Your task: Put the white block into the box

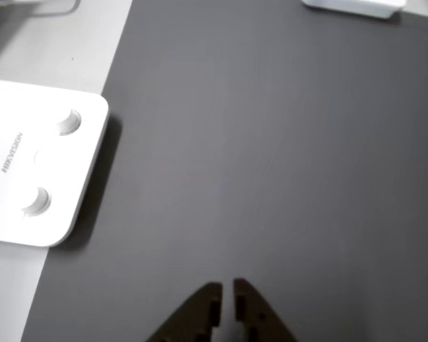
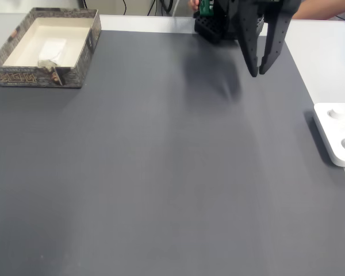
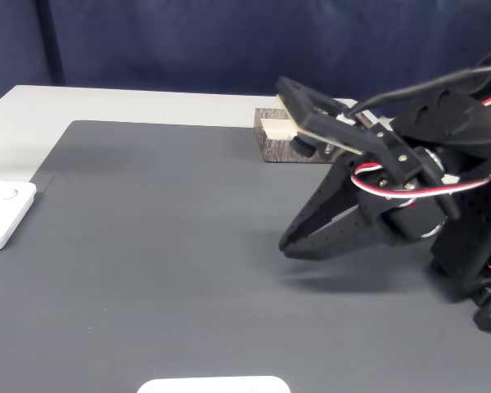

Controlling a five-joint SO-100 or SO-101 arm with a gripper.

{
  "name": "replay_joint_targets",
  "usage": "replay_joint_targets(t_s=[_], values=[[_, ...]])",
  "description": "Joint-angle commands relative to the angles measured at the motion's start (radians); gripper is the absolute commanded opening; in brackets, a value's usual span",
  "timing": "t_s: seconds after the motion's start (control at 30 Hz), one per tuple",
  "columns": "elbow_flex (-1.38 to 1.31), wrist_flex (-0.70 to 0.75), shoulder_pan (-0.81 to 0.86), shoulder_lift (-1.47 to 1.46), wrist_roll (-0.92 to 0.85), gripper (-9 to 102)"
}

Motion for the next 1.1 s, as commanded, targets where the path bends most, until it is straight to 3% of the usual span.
replay_joint_targets(t_s=[0.0,0.27,0.87,1.07], values=[[0.009,-0.032,0.020,0.055,-0.009,-2],[0.075,-0.049,0.055,0.114,-0.017,-2],[0.075,0.213,0.092,0.172,-0.144,-2],[0.075,0.253,0.107,0.172,-0.060,-2]])
